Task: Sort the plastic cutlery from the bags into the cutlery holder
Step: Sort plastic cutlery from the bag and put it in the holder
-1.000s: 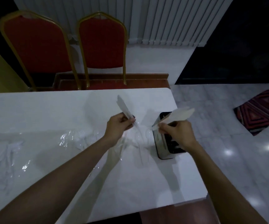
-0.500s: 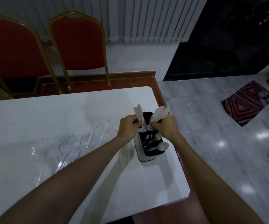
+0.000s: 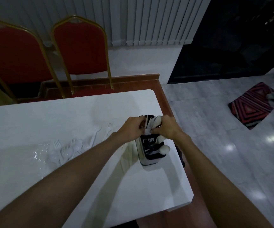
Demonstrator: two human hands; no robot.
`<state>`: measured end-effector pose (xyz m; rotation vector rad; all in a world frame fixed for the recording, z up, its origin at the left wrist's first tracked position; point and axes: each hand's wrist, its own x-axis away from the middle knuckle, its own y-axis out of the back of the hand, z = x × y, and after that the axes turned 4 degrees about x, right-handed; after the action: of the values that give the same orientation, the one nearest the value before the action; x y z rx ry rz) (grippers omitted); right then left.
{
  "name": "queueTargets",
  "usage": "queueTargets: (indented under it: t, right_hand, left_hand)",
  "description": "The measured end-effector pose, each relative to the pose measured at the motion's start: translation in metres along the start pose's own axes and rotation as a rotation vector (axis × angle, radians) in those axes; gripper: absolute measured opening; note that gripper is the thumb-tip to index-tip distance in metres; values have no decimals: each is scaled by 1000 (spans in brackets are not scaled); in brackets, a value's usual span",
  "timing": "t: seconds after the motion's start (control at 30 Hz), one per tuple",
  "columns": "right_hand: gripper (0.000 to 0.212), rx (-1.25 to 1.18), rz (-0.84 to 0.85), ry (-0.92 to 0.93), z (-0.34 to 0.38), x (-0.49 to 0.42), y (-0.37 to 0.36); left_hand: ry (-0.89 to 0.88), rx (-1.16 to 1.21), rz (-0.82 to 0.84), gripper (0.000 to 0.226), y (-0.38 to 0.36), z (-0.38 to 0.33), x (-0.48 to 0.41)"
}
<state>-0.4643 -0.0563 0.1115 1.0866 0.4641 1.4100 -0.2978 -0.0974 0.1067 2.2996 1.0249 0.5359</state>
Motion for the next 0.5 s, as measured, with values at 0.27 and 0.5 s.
queueTargets:
  t: [0.27,0.5]
  right_hand:
    - [49,-72,-37,77,-1,14,6]
    - [36,-182,-463,146,39,29,-2]
  left_hand:
    - [25,156,-89,40,5,-1,20]
    - [25,320,-306,35,23,19,42]
